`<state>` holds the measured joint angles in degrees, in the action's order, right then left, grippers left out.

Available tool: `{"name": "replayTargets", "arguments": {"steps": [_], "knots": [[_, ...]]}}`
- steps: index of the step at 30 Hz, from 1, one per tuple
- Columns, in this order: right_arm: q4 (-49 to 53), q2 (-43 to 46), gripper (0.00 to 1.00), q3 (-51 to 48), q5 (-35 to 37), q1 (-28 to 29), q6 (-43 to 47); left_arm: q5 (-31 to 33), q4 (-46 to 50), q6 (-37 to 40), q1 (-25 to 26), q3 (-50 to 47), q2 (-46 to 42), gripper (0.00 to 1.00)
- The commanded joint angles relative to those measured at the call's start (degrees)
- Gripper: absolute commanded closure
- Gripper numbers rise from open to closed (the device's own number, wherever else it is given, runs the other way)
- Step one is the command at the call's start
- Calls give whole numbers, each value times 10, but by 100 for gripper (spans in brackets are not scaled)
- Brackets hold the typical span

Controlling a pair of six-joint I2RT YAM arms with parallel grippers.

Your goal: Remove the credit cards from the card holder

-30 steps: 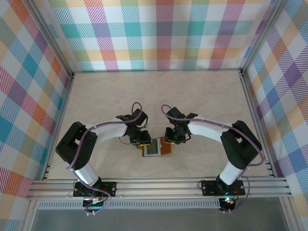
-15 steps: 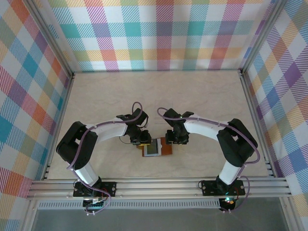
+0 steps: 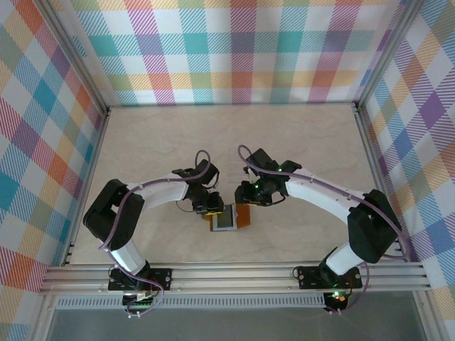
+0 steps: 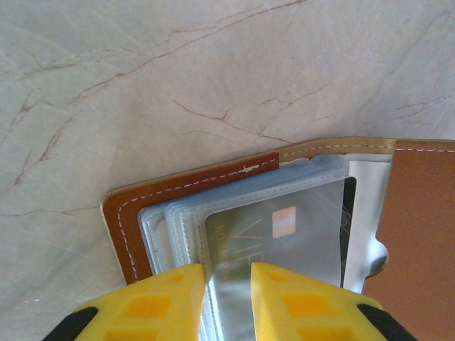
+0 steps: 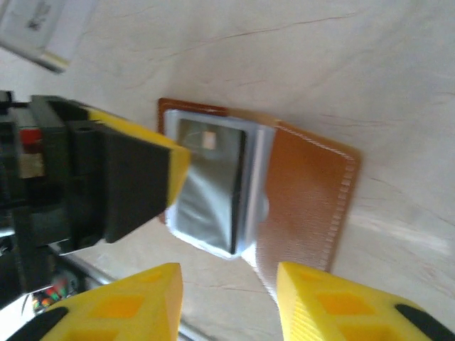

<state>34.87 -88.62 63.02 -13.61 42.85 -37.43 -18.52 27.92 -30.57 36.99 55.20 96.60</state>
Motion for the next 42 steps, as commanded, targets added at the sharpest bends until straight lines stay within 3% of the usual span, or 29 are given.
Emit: {"name": "replayTargets", "arguments": {"steps": [1, 5, 10, 14, 21, 33, 42], "knots": [[-30, -40, 63, 7, -66, 4, -14, 7, 41, 4, 4, 15, -6, 70], [-29, -79, 68, 4, -66, 4, -22, 17, 79, 6, 3, 32, -38, 64], [-51, -112, 75, -19, -57, 3, -31, 19, 108, 1, 4, 29, -52, 64], [-65, -131, 80, -38, -37, 1, -39, 19, 86, -13, 3, 4, -44, 68], [-104, -144, 86, -80, -9, -8, -65, -21, 2, -46, 4, -25, -34, 68], [-108, -96, 87, -82, 32, -27, -69, -18, -8, -52, 4, 7, -53, 66], [-123, -102, 87, -72, -13, -37, -74, -16, 10, -48, 14, 36, -22, 63]]}}
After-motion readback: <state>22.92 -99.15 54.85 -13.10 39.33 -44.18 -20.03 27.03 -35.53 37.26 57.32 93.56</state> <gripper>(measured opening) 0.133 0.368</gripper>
